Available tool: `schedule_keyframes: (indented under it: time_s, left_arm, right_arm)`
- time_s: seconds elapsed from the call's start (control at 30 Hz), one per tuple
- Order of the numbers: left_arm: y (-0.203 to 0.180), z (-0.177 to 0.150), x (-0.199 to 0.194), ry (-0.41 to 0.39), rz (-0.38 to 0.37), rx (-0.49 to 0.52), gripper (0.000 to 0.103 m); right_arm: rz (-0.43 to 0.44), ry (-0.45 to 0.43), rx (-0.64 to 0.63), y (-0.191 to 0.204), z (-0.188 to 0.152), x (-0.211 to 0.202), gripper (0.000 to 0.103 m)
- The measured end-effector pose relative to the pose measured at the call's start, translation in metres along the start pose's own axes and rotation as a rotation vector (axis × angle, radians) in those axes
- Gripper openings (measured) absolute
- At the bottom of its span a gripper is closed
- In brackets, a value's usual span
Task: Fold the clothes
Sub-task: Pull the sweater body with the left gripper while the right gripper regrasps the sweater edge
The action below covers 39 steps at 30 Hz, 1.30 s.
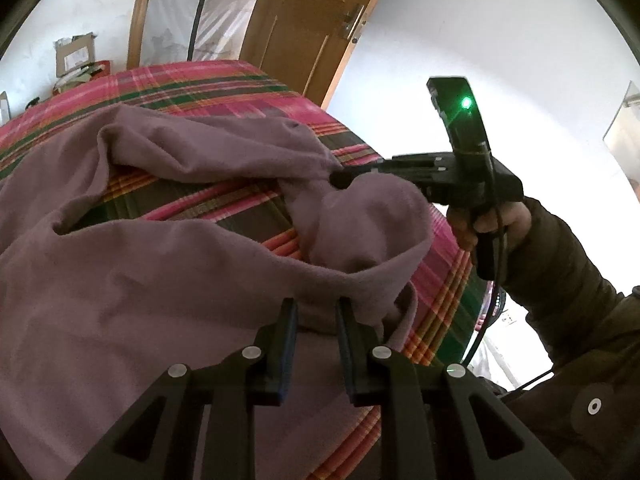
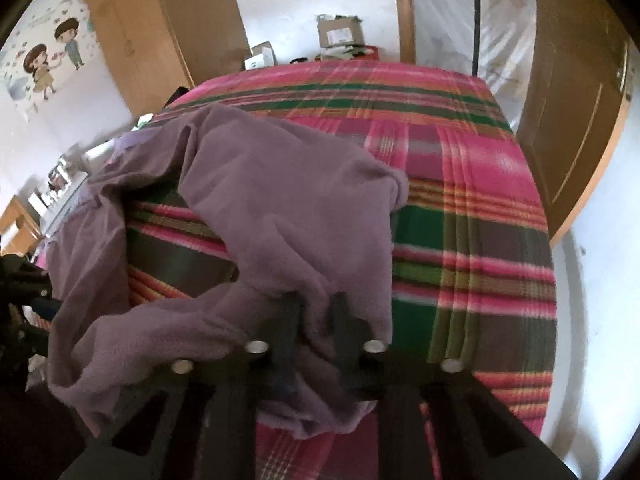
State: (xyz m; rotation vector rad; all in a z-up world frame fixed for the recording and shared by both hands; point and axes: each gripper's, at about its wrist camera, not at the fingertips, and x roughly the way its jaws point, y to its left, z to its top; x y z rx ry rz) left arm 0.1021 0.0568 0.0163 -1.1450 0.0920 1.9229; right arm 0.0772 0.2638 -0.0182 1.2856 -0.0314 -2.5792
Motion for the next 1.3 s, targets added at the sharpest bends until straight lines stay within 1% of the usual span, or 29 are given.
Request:
schedule_keyframes:
  time_s: [0.17,0.27,0.5,0.7,0.8,0.97,1.07,1.1,1.17,1.2,1.27,1.3]
  left_arm:
    - [0.003,0.0,0.005,0.017,0.003,-0.002,0.02]
    - [0.005,-0.001,0.006,0.023,0.003,-0.007,0.02]
    - [0.008,-0.002,0.007,0.029,0.004,-0.019,0.02]
    - [0.011,-0.003,0.009,0.035,0.012,-0.036,0.02]
    - [0.012,-0.001,0.011,0.04,0.013,-0.039,0.02]
    - [0.013,0.004,0.013,0.05,0.015,-0.043,0.02]
    - [0.014,0.007,0.013,0.045,0.013,-0.049,0.02]
    - [0.014,0.008,0.013,0.043,0.012,-0.051,0.02]
    - [0.014,0.008,0.014,0.041,0.013,-0.05,0.02]
    - [0.013,0.009,0.014,0.041,0.012,-0.05,0.02]
    - [0.012,0.01,0.015,0.04,0.014,-0.045,0.02]
    - [0.011,0.01,0.015,0.039,0.014,-0.043,0.02]
  right_arm:
    - [-0.03,-0.046,0.032,-0.009,0.008,-0.006,0.006]
    - [-0.066,-0.087,0.042,-0.017,0.017,-0.012,0.006]
    - [-0.12,-0.16,0.091,-0.041,0.041,-0.016,0.006]
    - [-0.154,-0.225,0.105,-0.051,0.064,-0.018,0.006]
    - [-0.178,-0.223,0.075,-0.049,0.072,-0.013,0.006]
    - [-0.188,-0.248,0.087,-0.054,0.078,-0.011,0.006]
    - [-0.172,-0.217,0.103,-0.057,0.073,-0.005,0.007]
    - [-0.166,-0.206,0.105,-0.058,0.071,-0.003,0.009]
    - [-0.134,-0.178,0.13,-0.063,0.067,0.001,0.009]
    - [-0.125,-0.178,0.134,-0.062,0.064,-0.002,0.009]
    - [-0.106,-0.179,0.142,-0.062,0.057,-0.006,0.012]
    - [-0.097,-0.18,0.146,-0.062,0.053,-0.009,0.016]
